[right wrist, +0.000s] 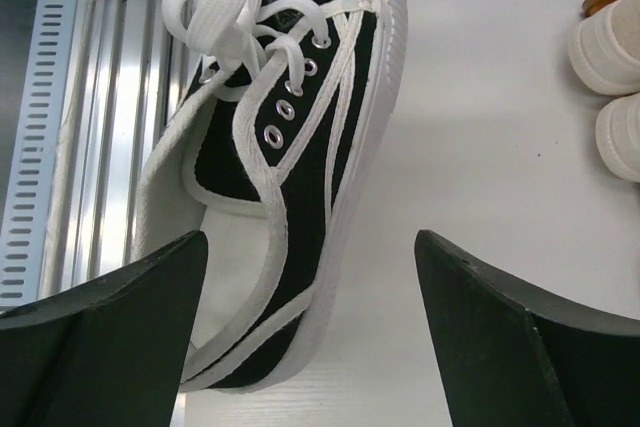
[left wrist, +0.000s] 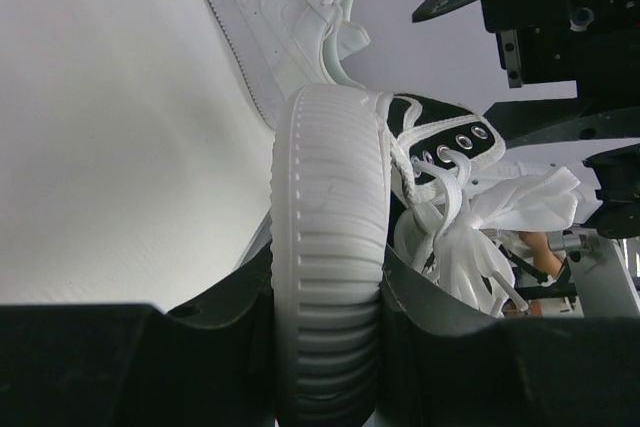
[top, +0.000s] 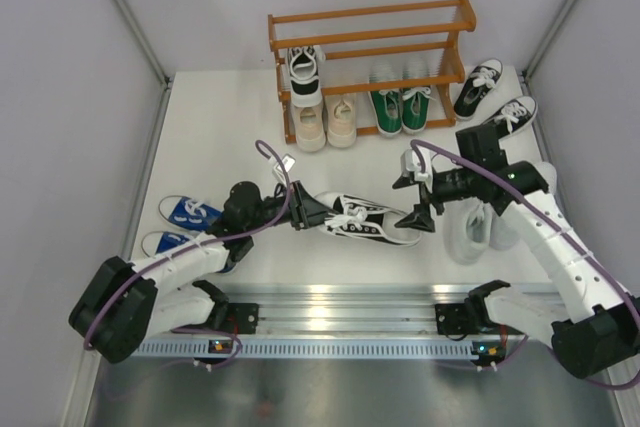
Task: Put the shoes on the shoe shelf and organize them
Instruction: Pick up the shoe at the center of the board, then place the shoe at the shoe shelf.
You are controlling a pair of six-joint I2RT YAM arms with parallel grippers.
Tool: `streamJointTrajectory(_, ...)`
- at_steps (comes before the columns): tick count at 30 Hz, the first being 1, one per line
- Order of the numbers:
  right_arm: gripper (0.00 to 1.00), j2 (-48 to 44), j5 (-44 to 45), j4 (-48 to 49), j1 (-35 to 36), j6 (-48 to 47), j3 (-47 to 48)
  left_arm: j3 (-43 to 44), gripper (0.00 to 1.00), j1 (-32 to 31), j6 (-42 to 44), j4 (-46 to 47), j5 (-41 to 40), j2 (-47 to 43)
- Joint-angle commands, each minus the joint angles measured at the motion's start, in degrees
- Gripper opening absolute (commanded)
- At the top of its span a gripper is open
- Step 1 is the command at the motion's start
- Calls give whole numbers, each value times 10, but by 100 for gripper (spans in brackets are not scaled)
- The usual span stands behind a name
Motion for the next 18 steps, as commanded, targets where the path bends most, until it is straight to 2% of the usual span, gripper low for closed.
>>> streamJointTrajectory(1,83,0,-7,38,2,-4,-6,14,0,2,-5,65,15,-24)
streamJointTrajectory(2,77,-1,1,43,6,-2,-11,14,0,2,-5,65,15,-24)
streamJointTrajectory(4,74,0,28,55,21,0,-16,16,0,2,-6,66,15,-20)
streamJointTrajectory(5,67,1,37,60,28,7,-21,17,0,2,-6,66,15,-18)
streamJointTrajectory(8,55,5,78,86,50,21,-25,22,0,2,-7,65,20,-13)
streamJointTrajectory(13,49,12,111,118,75,28,-32,26,0,2,-10,65,18,-11)
streamJointTrajectory(17,22,17,114,127,85,29,-31,28,0,1,-9,65,16,-10)
streamJointTrajectory(18,5,18,113,127,86,30,-30,28,0,2,-8,66,16,-10)
